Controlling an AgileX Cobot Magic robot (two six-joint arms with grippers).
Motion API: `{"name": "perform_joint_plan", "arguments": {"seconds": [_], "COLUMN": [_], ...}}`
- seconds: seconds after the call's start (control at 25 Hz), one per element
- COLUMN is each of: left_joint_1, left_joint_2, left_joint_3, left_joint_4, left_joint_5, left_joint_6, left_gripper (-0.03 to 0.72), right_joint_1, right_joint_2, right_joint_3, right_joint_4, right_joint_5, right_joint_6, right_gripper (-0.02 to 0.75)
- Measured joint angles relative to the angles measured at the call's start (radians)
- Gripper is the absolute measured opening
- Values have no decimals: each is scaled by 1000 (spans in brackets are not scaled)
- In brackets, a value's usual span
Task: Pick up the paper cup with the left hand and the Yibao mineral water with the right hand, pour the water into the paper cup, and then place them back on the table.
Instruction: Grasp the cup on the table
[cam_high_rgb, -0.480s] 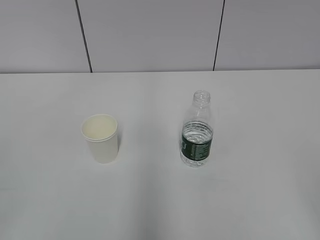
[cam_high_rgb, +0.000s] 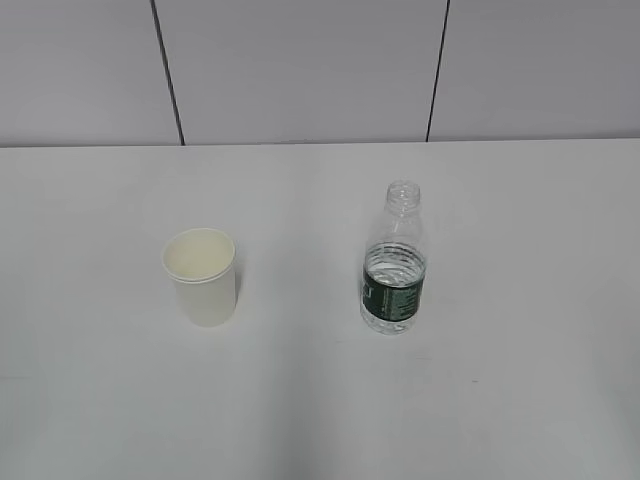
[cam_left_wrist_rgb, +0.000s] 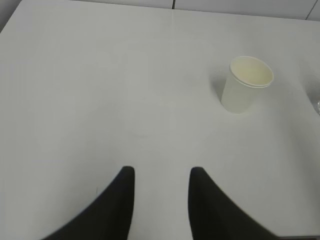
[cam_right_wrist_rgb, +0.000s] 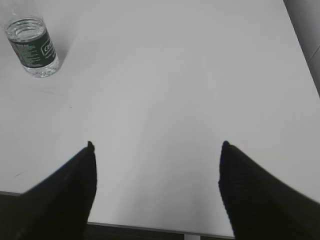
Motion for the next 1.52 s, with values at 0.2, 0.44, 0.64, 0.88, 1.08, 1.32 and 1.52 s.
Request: {"name": "perform_joint_plan", "arguments": {"seconds": [0.2, 0.44, 0.64, 0.88, 1.08, 1.32, 1.52], "left_joint_1": [0, 0, 0, 0, 0, 0, 0], "left_joint_2": [0, 0, 0, 0, 0, 0, 0], "left_joint_3": [0, 0, 0, 0, 0, 0, 0], "left_joint_4": [0, 2, 4, 4, 4, 5, 7], "left_joint_5": [0, 0, 0, 0, 0, 0, 0], "left_joint_6": [0, 0, 0, 0, 0, 0, 0], "left_gripper": [237, 237, 237, 237, 237, 363, 629], "right_joint_1": [0, 0, 0, 0, 0, 0, 0], "right_joint_2": [0, 0, 0, 0, 0, 0, 0], "right_joint_3": [0, 0, 0, 0, 0, 0, 0], "right_joint_4": [0, 0, 0, 0, 0, 0, 0], "right_joint_5": [0, 0, 0, 0, 0, 0, 0], "right_joint_6": [0, 0, 0, 0, 0, 0, 0], "right_gripper": [592, 592, 592, 592, 592, 592, 592]}}
